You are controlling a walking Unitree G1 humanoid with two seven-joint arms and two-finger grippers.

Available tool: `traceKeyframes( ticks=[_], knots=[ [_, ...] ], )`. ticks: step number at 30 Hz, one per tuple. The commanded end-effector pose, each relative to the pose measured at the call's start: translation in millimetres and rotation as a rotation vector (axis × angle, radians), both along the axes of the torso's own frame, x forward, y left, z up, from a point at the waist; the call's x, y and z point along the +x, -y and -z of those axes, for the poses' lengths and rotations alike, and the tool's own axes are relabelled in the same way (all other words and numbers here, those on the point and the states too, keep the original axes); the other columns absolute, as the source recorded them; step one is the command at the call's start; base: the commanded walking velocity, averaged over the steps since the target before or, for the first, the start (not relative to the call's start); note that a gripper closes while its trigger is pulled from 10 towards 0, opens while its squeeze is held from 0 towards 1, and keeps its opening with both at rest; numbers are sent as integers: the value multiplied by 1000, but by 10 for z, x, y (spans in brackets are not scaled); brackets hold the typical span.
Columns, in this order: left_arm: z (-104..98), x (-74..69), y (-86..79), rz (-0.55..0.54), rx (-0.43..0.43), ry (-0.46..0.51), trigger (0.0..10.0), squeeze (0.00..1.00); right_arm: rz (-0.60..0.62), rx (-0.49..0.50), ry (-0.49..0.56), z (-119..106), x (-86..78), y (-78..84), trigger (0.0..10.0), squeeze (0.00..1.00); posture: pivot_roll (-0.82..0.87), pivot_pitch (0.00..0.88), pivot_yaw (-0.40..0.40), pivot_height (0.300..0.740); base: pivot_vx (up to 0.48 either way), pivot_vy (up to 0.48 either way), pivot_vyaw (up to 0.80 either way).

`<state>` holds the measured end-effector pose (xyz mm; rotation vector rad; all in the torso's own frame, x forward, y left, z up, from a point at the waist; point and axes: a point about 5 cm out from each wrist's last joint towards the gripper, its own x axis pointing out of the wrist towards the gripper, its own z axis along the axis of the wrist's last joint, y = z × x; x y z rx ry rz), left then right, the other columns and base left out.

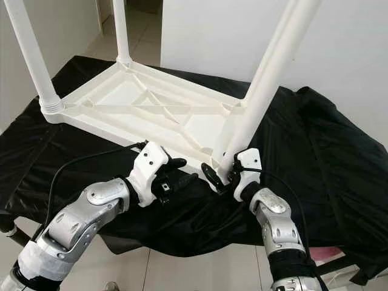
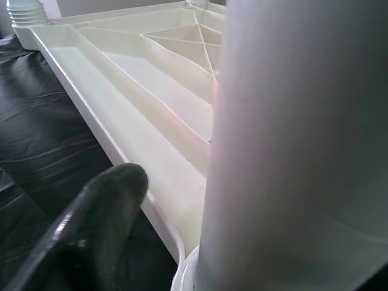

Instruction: Building children table

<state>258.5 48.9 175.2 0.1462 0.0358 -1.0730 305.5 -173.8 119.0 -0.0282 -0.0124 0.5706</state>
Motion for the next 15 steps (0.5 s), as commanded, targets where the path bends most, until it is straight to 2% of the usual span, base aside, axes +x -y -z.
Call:
traceKeyframes(
  ticks=[1,15],
  knots=[
    [-11,-3,2,43,5,0,10000,0,-32,-34,-8,32,34,-18,0,0,61,42,-111,740,0,0,0],
    [-4,-19,-13,37,5,-3,10000,0,-40,-23,-10,47,113,44,0,0,64,44,-112,740,0,0,0]
  ],
)
